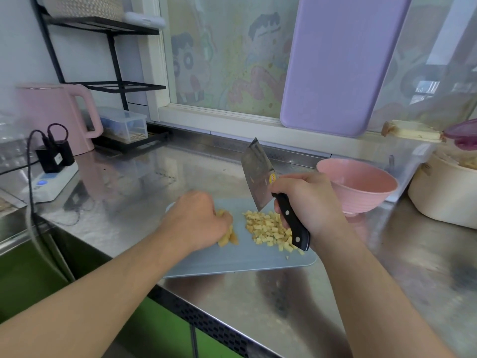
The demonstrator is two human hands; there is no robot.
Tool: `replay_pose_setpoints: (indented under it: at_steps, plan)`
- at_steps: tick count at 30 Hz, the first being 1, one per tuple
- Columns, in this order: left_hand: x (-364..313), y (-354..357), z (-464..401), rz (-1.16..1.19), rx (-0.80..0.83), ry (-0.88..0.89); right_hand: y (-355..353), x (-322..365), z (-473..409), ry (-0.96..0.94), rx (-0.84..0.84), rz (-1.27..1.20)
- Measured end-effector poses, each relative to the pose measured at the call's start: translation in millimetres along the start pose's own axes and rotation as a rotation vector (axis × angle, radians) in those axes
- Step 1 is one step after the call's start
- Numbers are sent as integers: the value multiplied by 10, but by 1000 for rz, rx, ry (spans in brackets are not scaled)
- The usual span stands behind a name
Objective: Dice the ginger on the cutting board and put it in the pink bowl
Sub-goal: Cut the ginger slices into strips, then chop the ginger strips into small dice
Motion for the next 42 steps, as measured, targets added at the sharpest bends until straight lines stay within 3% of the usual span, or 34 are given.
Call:
replay_pose_setpoints:
  at_steps: [4,10,17,27,33,42]
  plan:
    - [64,-4,6,96,-26,-7,1,-1,-5,-2,-5,2]
    - [29,237,49,99,206,170,21,-9,-15,-6,5,6]
    - [43,368,129,162,54,298,23,-20,-24,2,5,-2]
    - [129,302,146,317,112,292,63,-45,-21,0,45,31]
    - [210,281,157,188,25,280,79,-57,-29,-14,67,74]
    - [343,226,80,289,54,298,134,-70,-10,-5,92,115]
Point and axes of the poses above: each hand's wrist, its own z-axis away from the middle knuckle, its own y-axis out of the palm, x = y × z, the point moved 4 cm from there along -z, towards the middle knuckle, and after that the axes turned 1 degree about z, right-handed, at the moved point
